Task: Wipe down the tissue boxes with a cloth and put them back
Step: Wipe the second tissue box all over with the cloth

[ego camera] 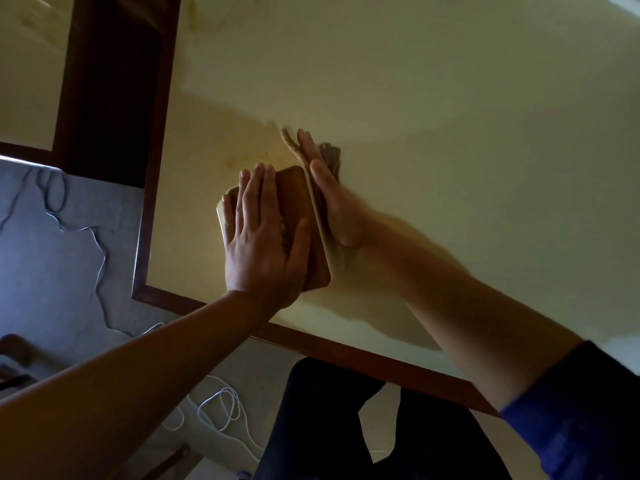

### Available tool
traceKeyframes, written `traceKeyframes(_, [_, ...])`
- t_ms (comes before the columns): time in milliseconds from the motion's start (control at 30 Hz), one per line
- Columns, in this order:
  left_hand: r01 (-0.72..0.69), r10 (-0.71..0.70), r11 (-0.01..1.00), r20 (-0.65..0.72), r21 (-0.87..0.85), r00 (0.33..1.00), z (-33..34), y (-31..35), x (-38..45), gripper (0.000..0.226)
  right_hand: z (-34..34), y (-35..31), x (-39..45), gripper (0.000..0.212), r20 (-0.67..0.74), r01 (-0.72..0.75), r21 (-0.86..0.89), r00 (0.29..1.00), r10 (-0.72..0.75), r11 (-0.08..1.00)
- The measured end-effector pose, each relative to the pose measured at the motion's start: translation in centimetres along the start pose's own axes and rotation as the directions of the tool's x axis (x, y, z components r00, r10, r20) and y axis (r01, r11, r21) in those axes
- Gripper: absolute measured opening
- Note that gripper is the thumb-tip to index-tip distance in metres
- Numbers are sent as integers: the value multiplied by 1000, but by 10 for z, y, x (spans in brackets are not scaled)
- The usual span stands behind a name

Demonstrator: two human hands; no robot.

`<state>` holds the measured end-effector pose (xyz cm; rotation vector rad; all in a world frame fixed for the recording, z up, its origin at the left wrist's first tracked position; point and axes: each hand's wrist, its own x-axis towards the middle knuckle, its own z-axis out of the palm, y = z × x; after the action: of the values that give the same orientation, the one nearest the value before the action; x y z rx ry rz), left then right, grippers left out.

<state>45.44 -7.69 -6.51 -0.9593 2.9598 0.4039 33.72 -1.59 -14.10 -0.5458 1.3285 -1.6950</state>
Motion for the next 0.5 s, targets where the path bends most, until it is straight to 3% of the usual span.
traceKeyframes(67, [-18,18,1000,4,-7,1000,1,-3,-1,78,3,7,-19,68,19,29,71,999,-30,997])
traceKeyframes(233, [-27,27,999,14,-34,1000,1,-4,0,74,14,10,-111,64,18,-96,44,995,96,994])
traceKeyframes(367, [-27,27,998,-7,-50,1000,1,-3,1,72,23,16,-145,70,-16,-107,88,994,109,990])
traceKeyframes(500, [-24,24,999,-8,-45,1000,3,-5,0,71,29,13,-149,68,-124,-56,-71,991,47,996])
